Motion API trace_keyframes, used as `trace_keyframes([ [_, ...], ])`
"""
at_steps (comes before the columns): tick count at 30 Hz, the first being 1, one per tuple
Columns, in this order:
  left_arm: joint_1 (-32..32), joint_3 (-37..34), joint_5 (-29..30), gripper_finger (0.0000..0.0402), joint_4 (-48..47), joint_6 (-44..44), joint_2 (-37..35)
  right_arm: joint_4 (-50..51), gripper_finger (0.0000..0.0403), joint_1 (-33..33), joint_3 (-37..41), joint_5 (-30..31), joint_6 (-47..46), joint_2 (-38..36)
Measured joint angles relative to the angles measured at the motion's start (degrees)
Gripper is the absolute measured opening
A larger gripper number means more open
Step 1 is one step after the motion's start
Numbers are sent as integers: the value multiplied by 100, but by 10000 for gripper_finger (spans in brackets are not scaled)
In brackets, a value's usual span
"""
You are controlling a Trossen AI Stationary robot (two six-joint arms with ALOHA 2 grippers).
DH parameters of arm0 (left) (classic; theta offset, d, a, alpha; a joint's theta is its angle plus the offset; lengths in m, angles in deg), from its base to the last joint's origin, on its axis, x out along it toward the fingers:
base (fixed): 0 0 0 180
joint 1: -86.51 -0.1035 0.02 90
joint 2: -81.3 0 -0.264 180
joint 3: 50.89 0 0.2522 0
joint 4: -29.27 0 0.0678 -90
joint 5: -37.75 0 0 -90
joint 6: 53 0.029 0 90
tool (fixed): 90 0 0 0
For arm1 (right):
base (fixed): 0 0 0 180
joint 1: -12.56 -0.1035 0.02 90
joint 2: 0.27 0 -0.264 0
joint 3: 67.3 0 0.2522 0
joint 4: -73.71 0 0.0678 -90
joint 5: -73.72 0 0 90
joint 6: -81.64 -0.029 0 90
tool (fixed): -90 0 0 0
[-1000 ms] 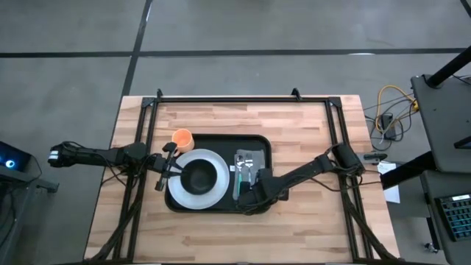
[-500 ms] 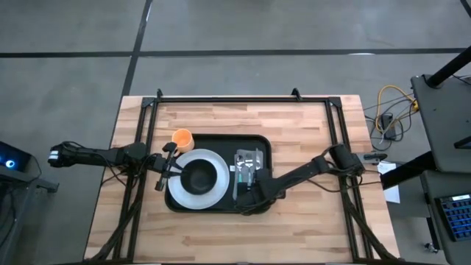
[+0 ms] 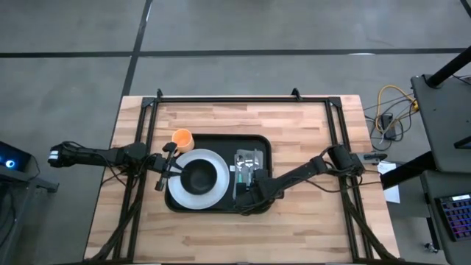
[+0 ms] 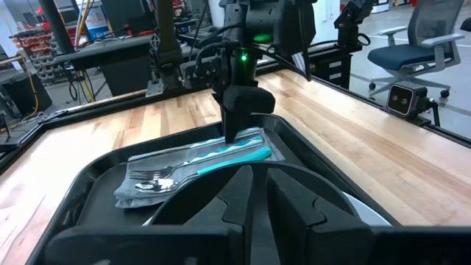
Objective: Set up tray
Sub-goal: Put the white knife to the right of the white fork on the gray napkin on the black tray, then return to Home Position
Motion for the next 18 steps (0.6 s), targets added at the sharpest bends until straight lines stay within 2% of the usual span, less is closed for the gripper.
trace_keyframes([
  [4, 0, 0, 2, 22, -2, 0, 0, -19, 23, 11, 0, 2, 0, 0],
  [13, 0, 1, 2, 22, 0, 0, 0, -53, 82, 28, 2, 15, 0, 0],
  [18, 0, 0, 1, 22, 0, 0, 0, -74, 90, 28, 2, 15, 2, 0],
])
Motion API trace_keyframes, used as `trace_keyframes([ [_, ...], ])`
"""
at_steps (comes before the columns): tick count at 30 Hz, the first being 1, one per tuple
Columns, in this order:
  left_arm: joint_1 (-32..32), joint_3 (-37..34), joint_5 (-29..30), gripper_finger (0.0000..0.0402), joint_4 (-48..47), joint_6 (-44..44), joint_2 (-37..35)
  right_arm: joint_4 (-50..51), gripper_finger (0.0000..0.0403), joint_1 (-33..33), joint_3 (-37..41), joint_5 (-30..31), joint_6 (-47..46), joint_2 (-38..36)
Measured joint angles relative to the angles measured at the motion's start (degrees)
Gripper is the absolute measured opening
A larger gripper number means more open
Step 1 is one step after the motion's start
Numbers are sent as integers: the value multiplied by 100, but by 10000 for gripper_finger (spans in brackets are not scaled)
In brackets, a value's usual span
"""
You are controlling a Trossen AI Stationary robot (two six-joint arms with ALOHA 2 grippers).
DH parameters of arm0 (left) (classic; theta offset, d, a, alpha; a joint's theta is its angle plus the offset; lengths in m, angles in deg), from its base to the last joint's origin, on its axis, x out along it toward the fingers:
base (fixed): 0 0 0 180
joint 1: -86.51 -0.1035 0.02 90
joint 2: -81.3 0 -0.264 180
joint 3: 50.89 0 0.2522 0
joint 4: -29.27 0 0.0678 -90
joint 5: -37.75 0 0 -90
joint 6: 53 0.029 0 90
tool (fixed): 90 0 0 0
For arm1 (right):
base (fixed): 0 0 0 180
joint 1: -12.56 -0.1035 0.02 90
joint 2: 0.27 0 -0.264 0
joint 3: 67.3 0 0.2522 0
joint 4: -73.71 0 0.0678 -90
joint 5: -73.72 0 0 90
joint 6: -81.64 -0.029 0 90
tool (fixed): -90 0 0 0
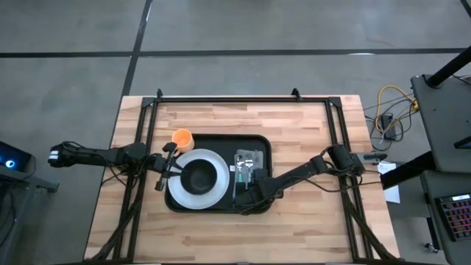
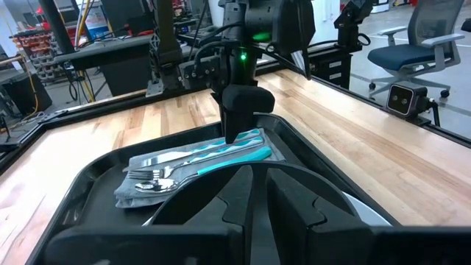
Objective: Set up tray
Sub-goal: Return to Home Position
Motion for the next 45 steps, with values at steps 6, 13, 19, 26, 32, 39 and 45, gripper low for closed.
trace_keyframes([
  [6, 2, 1, 1, 22, -1, 0, 0, -5, 83, 0, 0, 6, 46, 0],
  [13, 2, 1, -1, 22, 0, 0, 0, 12, 70, 4, 0, 11, 341, -28],
  [19, 2, 1, 0, 22, 0, 0, 0, 61, 71, 82, 0, 19, 872, -157],
  [26, 1, 1, -1, 22, 0, 0, -2, -246, 82, 114, 0, 8, 1174, -264],
  [32, 1, 1, 0, 22, -1, 0, -4, -498, 83, 131, 0, 44, 1487, -264],
  [39, 1, 1, -1, 22, 1, 0, -4, -497, 71, 206, 0, 199, 3774, -264],
  [45, 0, 1, 1, 22, 1, 0, -4, -513, 71, 403, 0, 213, 6475, -264],
])
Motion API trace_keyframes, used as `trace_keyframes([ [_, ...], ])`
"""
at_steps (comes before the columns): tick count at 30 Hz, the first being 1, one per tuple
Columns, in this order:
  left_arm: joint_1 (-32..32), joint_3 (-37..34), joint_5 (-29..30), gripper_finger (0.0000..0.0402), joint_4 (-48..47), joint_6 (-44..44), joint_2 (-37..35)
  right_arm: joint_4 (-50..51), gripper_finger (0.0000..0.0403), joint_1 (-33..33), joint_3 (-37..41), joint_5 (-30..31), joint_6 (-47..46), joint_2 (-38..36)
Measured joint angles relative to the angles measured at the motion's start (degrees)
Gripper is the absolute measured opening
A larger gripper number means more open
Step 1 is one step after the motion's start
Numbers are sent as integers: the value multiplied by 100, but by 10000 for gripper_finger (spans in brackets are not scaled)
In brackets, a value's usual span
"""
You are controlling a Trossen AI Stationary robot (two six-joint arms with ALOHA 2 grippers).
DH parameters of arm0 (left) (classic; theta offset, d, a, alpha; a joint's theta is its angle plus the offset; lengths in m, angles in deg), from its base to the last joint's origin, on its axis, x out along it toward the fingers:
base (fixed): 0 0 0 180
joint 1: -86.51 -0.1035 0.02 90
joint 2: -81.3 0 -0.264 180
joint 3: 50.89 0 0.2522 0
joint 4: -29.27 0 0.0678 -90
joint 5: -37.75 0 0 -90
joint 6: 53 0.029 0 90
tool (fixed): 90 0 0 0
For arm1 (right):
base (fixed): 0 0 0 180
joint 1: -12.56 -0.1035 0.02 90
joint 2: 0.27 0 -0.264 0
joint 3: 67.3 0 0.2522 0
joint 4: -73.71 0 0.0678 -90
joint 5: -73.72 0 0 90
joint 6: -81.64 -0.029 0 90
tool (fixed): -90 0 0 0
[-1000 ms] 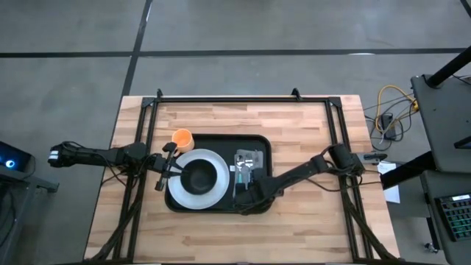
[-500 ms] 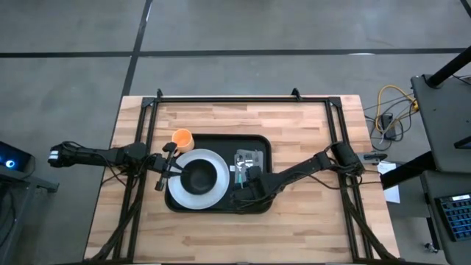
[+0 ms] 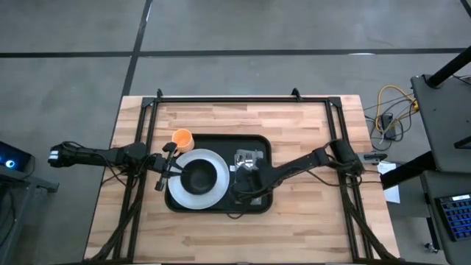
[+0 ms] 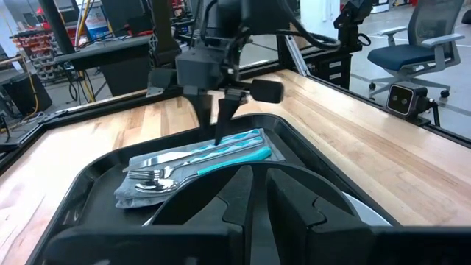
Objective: Set up tray
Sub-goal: Return to Home Position
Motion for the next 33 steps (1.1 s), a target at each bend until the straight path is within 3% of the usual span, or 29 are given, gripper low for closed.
trace_keyframes([
  [3, 1, 0, -2, 22, 0, 0, 0, -40, 76, 89, 0, 4, 835, 0],
  [11, 2, 0, -2, 22, 0, 0, -2, -121, 86, 150, 0, 150, 1871, 0],
  [16, 1, 0, -1, 22, -1, 0, -2, -178, 84, 146, 1, 150, 3146, 2],
  [23, 2, -2, -2, 22, 0, 0, -2, -967, 70, 148, 16, 148, 4347, 2],
  [33, 0, 0, -1, 22, -2, 0, -2, -1512, 78, 180, -85, -48, 5493, 4],
])
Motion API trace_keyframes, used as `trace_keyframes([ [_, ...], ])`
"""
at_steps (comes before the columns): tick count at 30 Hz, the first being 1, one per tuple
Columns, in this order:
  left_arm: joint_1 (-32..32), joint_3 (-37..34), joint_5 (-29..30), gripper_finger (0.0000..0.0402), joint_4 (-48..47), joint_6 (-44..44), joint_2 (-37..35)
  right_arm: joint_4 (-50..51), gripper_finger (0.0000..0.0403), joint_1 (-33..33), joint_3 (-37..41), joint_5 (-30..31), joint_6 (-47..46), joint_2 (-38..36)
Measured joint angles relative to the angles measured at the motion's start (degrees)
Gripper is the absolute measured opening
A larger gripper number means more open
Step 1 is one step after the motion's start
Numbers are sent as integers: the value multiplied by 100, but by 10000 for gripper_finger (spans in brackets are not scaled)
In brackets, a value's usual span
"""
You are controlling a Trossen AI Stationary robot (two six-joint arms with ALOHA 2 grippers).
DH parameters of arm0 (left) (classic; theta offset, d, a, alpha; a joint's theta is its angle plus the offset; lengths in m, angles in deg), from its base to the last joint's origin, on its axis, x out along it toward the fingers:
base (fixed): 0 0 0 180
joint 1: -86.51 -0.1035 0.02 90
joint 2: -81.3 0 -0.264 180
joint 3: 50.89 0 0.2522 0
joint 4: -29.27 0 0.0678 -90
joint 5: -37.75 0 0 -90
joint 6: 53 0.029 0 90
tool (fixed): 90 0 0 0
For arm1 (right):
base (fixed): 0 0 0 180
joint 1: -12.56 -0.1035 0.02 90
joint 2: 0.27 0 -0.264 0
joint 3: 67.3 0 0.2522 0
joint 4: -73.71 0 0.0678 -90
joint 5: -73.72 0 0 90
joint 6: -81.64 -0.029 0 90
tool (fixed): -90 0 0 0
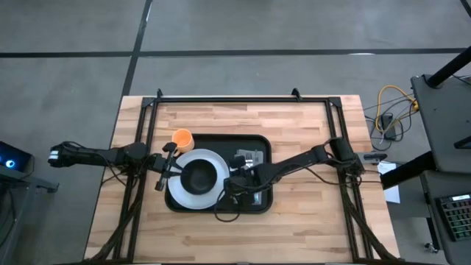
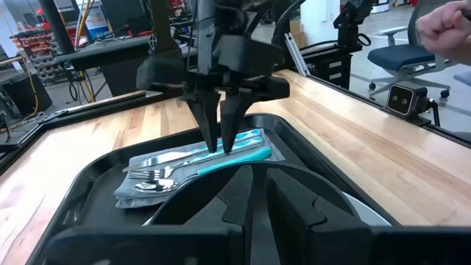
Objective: Set up tray
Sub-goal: Return to Home Position
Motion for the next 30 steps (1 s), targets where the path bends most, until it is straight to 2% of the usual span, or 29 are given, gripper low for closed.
trace_keyframes([
  [7, 0, -2, -1, 22, 0, 0, 0, 212, 86, 55, 431, -1608, 781, 2],
  [16, 1, -1, -1, 22, 2, 0, 2, -82, 74, 211, 1557, -1676, 539, -398],
  [21, 0, 0, 0, 22, 1, 0, 4, -1023, 68, 279, 2592, -1663, 546, -1288],
  [25, 2, 0, 1, 22, 0, 0, 4, -2410, 73, 306, 3546, -1664, 673, -2406],
  [30, 0, -1, -1, 22, 1, 0, 2, -3479, 81, 394, 4762, -1655, 477, -3715],
])
